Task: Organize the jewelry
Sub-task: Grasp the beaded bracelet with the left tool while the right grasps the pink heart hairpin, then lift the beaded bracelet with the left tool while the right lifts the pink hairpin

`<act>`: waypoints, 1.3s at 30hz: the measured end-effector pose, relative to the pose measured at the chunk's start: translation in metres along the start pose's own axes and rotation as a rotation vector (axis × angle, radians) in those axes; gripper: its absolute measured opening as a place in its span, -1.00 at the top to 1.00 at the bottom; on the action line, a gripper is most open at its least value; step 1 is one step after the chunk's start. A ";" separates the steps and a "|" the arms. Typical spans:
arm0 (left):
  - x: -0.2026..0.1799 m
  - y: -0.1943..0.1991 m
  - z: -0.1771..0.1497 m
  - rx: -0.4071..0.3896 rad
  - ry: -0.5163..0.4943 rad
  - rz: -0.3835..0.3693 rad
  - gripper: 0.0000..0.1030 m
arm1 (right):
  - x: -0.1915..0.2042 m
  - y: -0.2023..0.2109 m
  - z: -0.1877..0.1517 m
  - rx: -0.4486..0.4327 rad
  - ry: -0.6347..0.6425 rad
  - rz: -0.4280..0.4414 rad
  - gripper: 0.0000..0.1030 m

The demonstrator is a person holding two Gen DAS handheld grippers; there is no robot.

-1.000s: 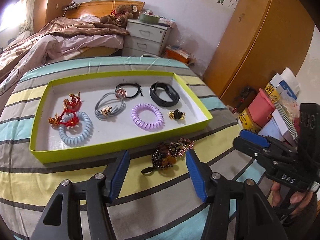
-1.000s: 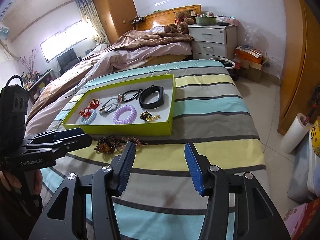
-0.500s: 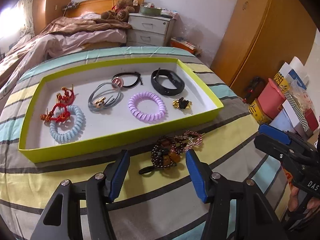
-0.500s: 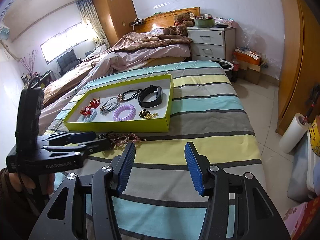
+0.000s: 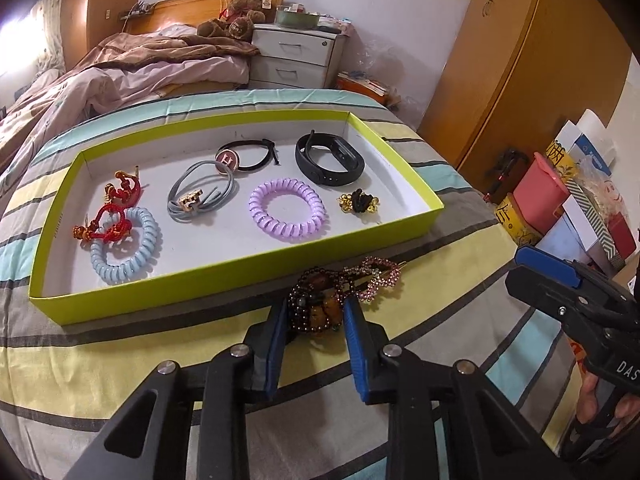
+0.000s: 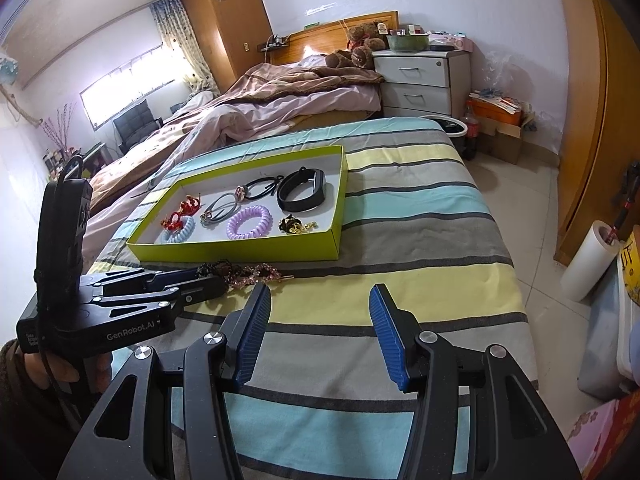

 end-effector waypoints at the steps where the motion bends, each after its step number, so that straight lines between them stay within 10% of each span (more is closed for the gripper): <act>1: 0.000 0.001 0.000 -0.004 0.003 0.003 0.46 | 0.000 0.000 0.000 0.000 0.001 0.000 -0.01; 22: 0.051 0.075 -0.011 -0.139 0.106 0.032 0.48 | 0.048 -0.034 0.006 0.074 -0.013 0.009 -0.01; 39: 0.076 0.081 -0.027 -0.130 0.145 -0.006 0.48 | 0.050 -0.078 0.004 0.135 -0.123 -0.198 -0.01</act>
Point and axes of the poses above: each gripper's, at about its wrist camera, not at the fingertips, and y roughly against the way its jaws point, x to its left, z to its top, the point moved 10 cm from there along -y, roughly the way its jaws point, and after that the axes turned 4 degrees about y, right-handed, at the moved point
